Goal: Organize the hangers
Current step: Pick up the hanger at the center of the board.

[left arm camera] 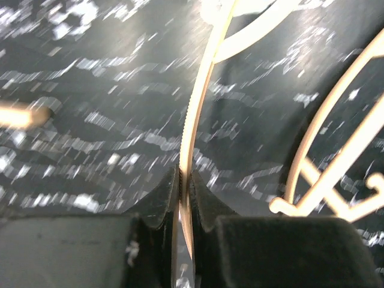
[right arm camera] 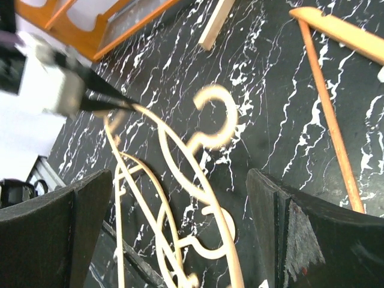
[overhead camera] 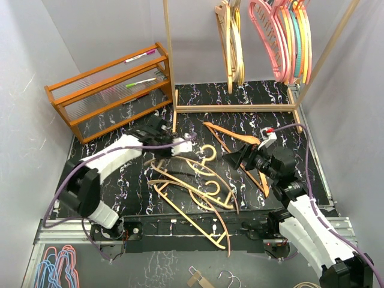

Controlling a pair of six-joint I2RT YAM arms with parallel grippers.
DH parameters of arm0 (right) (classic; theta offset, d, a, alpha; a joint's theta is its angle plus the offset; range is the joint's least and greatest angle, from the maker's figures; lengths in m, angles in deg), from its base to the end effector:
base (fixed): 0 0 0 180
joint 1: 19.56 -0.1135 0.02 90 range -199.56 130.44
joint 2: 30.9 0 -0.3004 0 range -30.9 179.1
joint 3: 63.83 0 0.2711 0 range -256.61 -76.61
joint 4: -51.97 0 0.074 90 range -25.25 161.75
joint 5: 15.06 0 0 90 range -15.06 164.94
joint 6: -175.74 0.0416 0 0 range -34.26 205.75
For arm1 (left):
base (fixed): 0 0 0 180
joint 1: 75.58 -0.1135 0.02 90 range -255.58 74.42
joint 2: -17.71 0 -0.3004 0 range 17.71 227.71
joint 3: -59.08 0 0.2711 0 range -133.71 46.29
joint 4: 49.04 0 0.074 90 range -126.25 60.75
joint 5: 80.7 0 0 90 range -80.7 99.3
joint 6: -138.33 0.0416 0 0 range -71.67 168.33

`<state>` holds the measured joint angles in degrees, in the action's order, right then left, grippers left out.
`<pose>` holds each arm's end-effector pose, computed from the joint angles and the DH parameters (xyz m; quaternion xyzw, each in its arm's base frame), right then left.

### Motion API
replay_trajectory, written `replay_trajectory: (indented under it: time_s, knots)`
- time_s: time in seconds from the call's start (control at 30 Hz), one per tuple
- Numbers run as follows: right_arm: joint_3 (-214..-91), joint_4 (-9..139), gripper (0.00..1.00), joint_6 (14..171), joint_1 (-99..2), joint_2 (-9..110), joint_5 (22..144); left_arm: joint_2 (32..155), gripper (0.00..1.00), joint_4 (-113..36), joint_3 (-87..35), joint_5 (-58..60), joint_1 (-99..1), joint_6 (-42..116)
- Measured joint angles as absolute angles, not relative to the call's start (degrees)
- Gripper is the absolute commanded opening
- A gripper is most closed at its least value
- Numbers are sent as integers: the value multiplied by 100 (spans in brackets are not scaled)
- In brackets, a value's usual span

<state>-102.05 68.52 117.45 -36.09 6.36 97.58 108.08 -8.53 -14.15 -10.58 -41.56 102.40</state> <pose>0.1491 0.0609 0.2697 -0.0145 0.7898 0.3850 0.4773 0.2752 -0.2028 0.2384 0.6922 0.6465 -0.1155 0.2991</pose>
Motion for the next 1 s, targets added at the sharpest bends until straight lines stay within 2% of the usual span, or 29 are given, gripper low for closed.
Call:
replay_trajectory:
  time_s: [0.23,0.5,0.7,1.0]
  knots:
    - [-8954,5117,99,12027,-3609,800,10300,9352,0,-132,-1490,-1268,-5437,10690]
    - [-8014,2474,99,12202,-3612,2085,10709,8445,0,292,-1457,-1629,-5614,10895]
    - [-7910,234,99,12178,-3701,3704,11235,8437,0,430,-1457,-1749,-5675,10880]
    - [-8878,-1910,95,12523,-4112,7140,12510,8437,0,406,-1457,-1828,-5710,10856]
